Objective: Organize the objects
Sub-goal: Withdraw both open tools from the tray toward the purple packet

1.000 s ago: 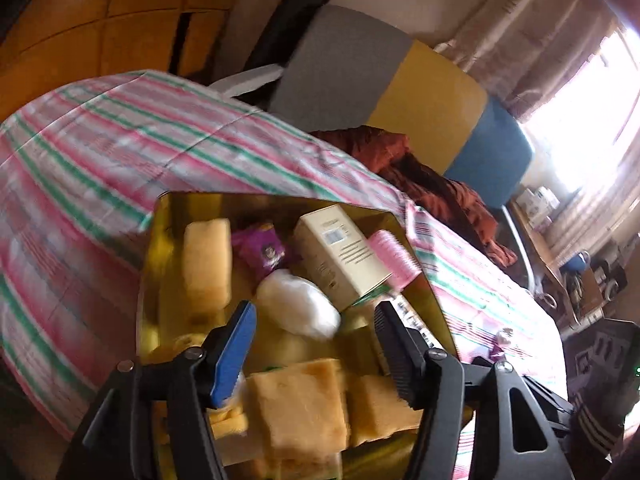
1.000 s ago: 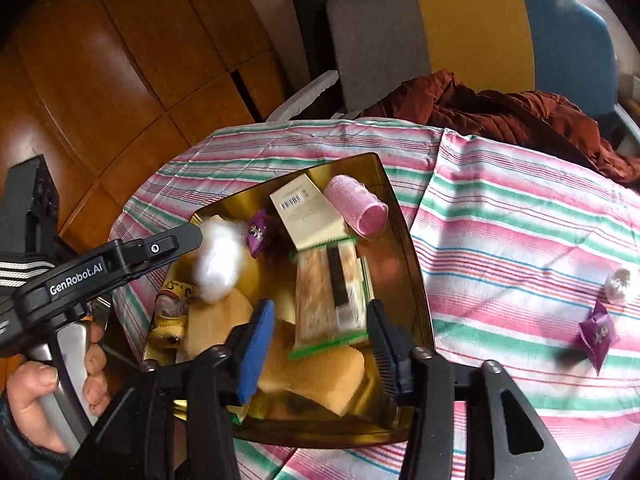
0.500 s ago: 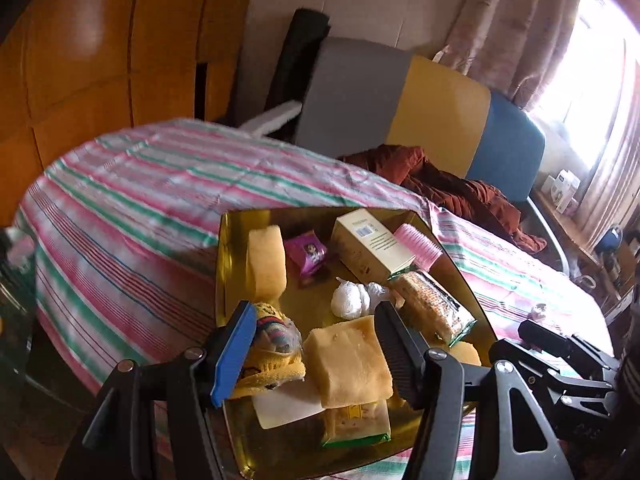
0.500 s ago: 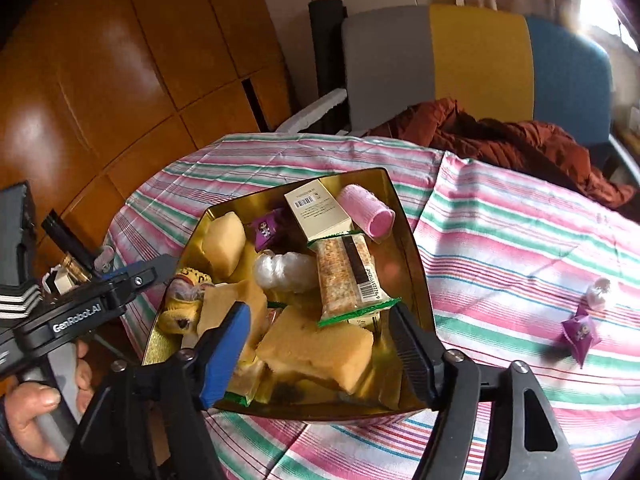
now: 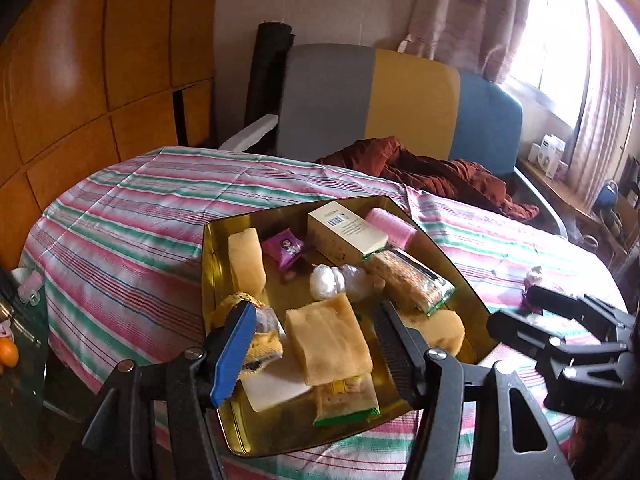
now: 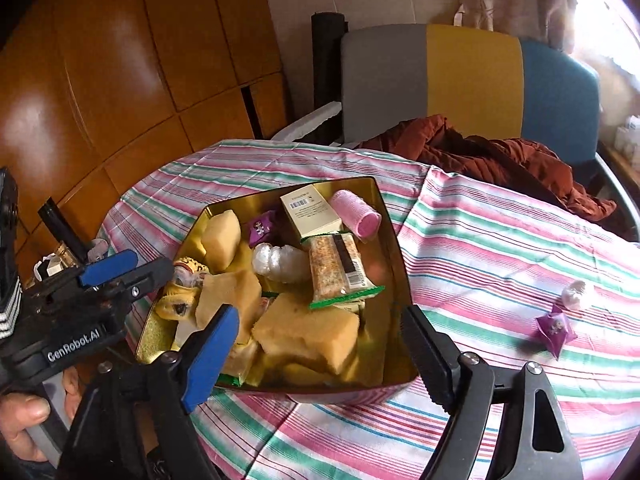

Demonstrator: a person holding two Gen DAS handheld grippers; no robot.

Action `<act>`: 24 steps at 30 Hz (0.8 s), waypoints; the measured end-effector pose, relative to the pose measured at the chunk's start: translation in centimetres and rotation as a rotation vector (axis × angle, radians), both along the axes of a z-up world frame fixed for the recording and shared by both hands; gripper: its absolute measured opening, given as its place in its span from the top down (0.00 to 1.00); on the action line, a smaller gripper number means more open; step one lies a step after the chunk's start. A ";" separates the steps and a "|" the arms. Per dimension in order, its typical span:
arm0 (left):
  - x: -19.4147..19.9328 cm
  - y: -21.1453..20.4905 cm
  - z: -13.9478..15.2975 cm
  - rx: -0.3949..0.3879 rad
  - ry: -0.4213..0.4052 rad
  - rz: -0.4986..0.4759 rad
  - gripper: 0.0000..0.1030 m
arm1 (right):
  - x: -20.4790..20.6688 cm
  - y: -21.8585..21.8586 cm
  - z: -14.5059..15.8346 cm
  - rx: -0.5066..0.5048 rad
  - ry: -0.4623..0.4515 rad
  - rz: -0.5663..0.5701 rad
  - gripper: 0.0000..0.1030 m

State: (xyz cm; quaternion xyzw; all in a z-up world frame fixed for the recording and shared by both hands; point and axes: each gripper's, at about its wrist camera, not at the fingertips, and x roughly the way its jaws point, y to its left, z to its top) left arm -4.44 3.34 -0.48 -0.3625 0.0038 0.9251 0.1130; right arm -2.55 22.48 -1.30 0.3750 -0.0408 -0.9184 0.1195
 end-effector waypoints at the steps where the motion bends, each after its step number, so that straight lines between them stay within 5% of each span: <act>1: 0.2 0.2 0.0 -0.003 0.002 -0.006 0.40 | 0.1 0.2 0.1 -0.001 0.001 -0.005 0.19; 20: 1.7 5.4 0.6 -0.066 0.018 -0.171 0.40 | 0.2 11.3 -0.1 -0.001 -0.034 -0.238 0.18; 24: 1.8 6.9 0.6 -0.076 0.015 -0.216 0.40 | 0.0 14.3 -0.4 -0.002 -0.052 -0.295 0.11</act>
